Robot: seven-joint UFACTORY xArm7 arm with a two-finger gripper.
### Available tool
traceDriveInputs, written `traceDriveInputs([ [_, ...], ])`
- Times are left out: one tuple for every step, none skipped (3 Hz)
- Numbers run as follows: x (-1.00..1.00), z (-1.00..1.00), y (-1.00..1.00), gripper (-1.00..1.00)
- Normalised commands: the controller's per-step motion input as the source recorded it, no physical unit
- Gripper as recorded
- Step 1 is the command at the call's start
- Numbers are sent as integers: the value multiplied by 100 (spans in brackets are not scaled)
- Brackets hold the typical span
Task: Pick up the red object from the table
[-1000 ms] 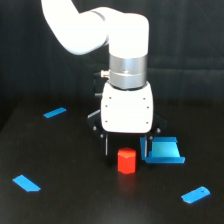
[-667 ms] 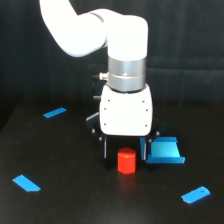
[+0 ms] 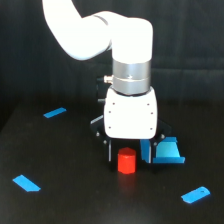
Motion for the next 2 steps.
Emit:
traceDriveInputs([
  [20, 4, 6, 99],
  [-15, 25, 26, 85],
])
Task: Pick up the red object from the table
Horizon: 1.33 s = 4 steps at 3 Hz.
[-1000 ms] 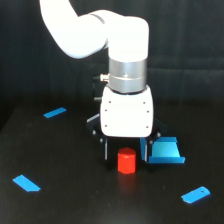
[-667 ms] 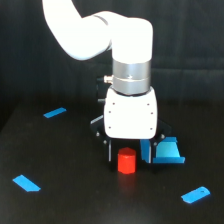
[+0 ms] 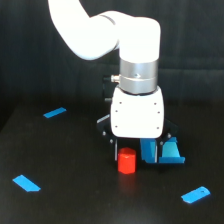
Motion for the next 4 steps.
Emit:
traceDriveInputs([
  [-29, 35, 40, 85],
  [-24, -2, 22, 31],
  [-9, -18, -23, 88],
  [0, -32, -41, 84],
])
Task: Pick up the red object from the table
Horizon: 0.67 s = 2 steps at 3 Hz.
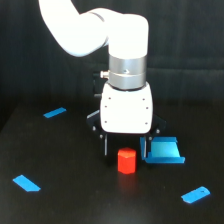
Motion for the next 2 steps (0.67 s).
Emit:
traceDriveInputs([
  [9, -17, -17, 43],
  [25, -16, 3, 63],
])
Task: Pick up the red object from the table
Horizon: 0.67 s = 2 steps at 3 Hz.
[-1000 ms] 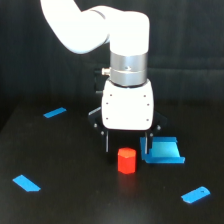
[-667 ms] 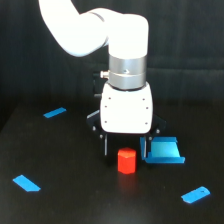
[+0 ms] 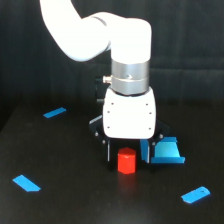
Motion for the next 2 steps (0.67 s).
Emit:
traceDriveInputs([
  [29, -3, 13, 69],
  [4, -1, 28, 26],
])
